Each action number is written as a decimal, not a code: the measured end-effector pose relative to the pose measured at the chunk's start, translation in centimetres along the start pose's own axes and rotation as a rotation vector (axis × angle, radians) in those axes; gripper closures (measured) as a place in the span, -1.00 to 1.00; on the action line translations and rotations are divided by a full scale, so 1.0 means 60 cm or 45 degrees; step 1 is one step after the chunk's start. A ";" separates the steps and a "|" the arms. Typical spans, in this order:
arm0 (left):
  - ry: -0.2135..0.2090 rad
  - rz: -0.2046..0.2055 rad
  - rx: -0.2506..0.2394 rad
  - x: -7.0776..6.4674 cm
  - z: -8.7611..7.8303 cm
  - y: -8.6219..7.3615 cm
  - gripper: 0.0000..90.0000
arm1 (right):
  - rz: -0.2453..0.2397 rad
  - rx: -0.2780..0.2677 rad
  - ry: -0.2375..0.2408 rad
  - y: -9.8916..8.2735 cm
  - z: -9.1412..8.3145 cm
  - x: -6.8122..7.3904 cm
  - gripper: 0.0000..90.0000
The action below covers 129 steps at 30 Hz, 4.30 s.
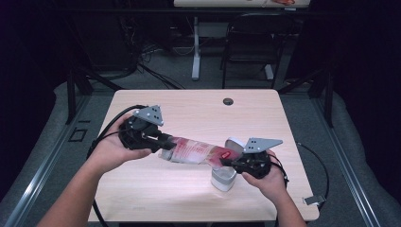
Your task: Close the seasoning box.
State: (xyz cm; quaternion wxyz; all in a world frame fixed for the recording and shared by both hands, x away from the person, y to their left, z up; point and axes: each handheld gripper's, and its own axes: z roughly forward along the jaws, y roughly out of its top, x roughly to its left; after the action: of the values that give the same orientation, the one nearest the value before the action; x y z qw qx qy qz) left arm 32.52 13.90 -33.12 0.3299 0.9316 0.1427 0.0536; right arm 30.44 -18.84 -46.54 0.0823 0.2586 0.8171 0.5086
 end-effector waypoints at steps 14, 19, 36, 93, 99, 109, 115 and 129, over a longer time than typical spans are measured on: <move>0.005 0.008 -0.005 0.000 0.000 0.004 0.71 | 0.003 0.004 -0.005 0.001 -0.002 0.001 0.94; 0.005 0.010 -0.011 -0.001 0.000 0.006 0.71 | 0.007 0.001 -0.005 0.002 -0.004 0.001 0.94; -0.003 0.035 -0.028 -0.005 0.000 0.019 0.71 | -0.010 -0.001 -0.003 0.007 -0.012 0.005 0.95; -0.016 0.042 -0.047 -0.007 0.005 0.032 0.71 | 0.008 0.002 0.008 0.001 -0.015 -0.004 0.93; -0.014 0.043 -0.051 -0.006 0.006 0.033 0.71 | 0.008 0.005 0.005 0.000 -0.015 -0.005 0.91; -0.012 0.043 -0.055 -0.006 0.006 0.034 0.71 | 0.010 0.004 0.008 -0.001 -0.015 -0.006 0.91; -0.013 0.044 -0.057 -0.007 0.007 0.035 0.71 | 0.010 0.006 0.009 -0.002 -0.015 -0.006 0.91; -0.014 0.042 -0.061 -0.006 0.007 0.035 0.71 | 0.011 0.006 0.009 -0.002 -0.015 -0.006 0.92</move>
State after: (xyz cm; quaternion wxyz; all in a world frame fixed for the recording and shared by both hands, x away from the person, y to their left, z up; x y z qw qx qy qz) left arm 32.75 11.97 -32.12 0.3519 0.9260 0.1242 0.0575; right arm 30.36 -19.79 -46.28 0.0764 0.2606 0.8175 0.5078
